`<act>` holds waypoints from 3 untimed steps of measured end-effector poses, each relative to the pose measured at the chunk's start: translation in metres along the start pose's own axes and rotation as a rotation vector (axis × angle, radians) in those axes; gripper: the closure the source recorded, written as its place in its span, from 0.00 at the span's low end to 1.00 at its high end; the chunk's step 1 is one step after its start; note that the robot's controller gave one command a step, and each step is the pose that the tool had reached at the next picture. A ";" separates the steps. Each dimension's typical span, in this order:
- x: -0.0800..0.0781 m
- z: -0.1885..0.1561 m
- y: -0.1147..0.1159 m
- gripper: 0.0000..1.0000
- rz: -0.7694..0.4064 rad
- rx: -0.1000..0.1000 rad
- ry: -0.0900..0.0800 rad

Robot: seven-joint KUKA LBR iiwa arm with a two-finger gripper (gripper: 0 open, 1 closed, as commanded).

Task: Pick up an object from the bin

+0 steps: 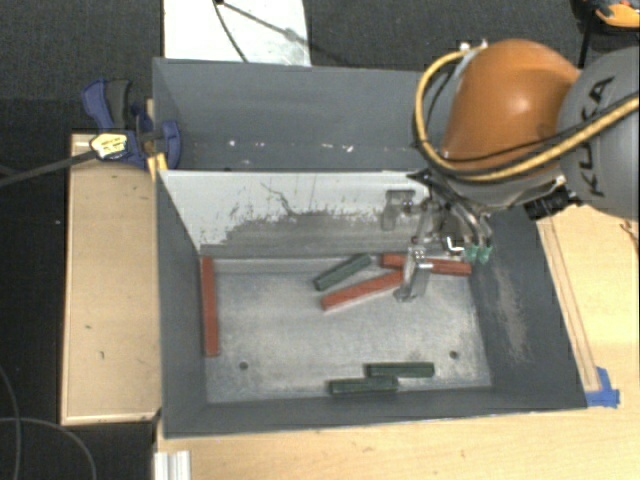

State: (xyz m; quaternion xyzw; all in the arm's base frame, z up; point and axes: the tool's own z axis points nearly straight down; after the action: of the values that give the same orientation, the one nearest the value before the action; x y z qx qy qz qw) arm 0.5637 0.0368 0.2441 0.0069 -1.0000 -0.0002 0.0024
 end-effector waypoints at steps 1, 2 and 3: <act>-0.001 -0.005 0.000 0.00 0.001 0.000 -0.009; 0.002 0.035 0.019 0.00 0.028 0.000 -0.017; -0.019 -0.104 0.079 1.00 -0.254 0.000 -0.018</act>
Offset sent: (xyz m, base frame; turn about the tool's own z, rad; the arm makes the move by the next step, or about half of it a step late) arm -0.0208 0.0824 -0.1741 0.0649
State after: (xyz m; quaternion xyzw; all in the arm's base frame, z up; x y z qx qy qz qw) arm 0.5821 0.1157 0.3484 0.1333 -0.9911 -0.0007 -0.0067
